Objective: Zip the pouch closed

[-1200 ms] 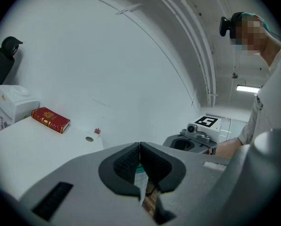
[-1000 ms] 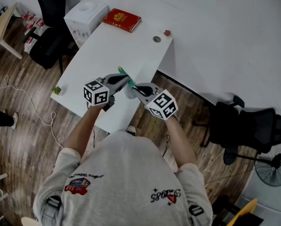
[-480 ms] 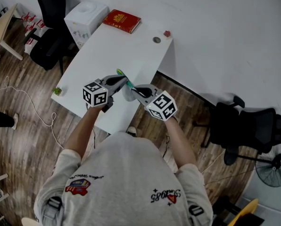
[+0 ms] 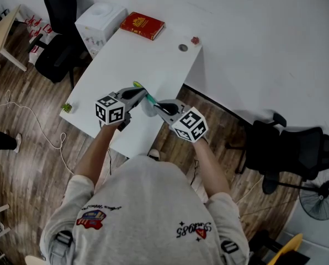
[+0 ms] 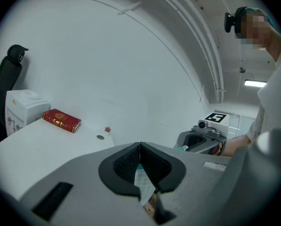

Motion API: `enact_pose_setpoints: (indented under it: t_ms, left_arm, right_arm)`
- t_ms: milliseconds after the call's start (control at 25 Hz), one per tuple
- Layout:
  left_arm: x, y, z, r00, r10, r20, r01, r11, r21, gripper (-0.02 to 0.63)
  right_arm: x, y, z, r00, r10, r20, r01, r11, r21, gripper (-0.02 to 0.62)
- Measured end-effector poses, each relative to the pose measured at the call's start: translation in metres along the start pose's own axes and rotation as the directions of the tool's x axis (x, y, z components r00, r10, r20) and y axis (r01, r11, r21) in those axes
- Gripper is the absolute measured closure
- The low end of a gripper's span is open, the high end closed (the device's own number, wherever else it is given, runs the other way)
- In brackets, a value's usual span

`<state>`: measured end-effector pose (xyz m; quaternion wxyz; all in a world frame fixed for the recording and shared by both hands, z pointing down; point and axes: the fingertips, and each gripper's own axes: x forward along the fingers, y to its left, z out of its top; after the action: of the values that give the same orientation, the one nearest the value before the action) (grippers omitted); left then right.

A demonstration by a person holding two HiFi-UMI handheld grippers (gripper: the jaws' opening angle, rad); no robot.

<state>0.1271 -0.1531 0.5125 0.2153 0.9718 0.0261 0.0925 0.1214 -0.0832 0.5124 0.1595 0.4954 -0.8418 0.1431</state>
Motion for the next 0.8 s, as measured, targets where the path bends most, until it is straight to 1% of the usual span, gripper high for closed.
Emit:
enact_pose_setpoints:
  t_ms: [120, 440, 800]
  left_arm:
    - [-0.002, 0.006, -0.002, 1.0, 0.024, -0.006, -0.024, 1.0, -0.007, 0.6]
    - [-0.004, 0.009, -0.003, 1.0, 0.022, -0.003, -0.022, 1.0, -0.006, 0.6]
    - [-0.007, 0.017, -0.005, 0.999, 0.04, -0.012, -0.04, 0.999, -0.001, 0.6]
  right_arm:
    - [-0.002, 0.0, 0.0, 1.0, 0.001, 0.008, -0.001, 1.0, 0.008, 0.58]
    - [-0.003, -0.001, -0.003, 1.0, 0.0, 0.011, -0.001, 1.0, 0.019, 0.58]
    - [-0.002, -0.001, -0.002, 1.0, 0.006, 0.009, -0.006, 1.0, 0.016, 0.58]
